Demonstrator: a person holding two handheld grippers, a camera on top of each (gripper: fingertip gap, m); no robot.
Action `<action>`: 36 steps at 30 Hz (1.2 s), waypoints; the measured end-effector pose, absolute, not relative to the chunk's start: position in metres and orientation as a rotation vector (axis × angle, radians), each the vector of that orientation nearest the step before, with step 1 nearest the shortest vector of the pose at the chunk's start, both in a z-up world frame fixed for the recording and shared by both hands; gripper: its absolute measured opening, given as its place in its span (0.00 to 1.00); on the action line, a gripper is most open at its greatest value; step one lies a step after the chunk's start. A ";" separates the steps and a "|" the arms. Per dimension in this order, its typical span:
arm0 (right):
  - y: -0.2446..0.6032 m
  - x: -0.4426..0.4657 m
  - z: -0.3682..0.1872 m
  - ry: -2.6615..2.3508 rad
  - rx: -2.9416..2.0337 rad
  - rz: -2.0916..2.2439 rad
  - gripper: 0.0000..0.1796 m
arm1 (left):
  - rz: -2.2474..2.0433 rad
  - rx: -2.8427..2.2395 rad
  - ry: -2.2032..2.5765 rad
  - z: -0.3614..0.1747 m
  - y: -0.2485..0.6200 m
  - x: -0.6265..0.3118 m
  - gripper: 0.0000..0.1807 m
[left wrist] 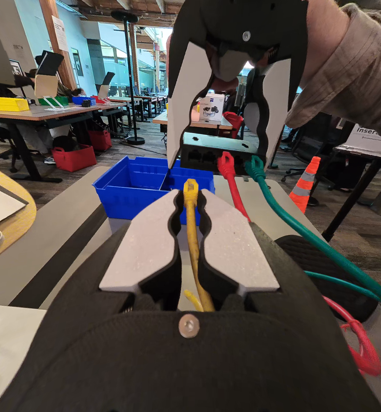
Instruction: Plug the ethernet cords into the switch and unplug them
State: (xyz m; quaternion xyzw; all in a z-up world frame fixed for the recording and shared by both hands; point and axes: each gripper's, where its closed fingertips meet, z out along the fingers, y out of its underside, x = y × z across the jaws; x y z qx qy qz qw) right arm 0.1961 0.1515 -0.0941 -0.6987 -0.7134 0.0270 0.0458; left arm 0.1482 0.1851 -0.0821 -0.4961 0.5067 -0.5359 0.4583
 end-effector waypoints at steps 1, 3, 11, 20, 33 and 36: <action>0.152 0.196 -0.094 -2.179 -2.133 0.078 0.55 | -1.321 -1.211 1.236 -0.079 0.186 0.147 0.07; 0.152 0.195 -0.093 -2.186 -2.133 0.074 0.55 | -1.308 -1.179 1.209 -0.072 0.187 0.143 0.07; 0.152 0.188 -0.089 -2.177 -2.120 0.118 0.55 | -1.276 -1.024 1.111 -0.050 0.183 0.137 0.07; 0.150 0.185 -0.085 -2.162 -2.104 0.161 0.55 | -1.336 -0.976 1.016 -0.054 0.182 0.144 0.07; 0.137 0.167 -0.065 -2.158 -2.001 0.261 0.55 | -0.981 -0.996 0.903 -0.031 0.260 0.056 0.07; 0.132 0.158 -0.058 -2.162 -1.970 0.288 0.55 | -0.926 -0.998 0.959 -0.045 0.257 0.071 0.07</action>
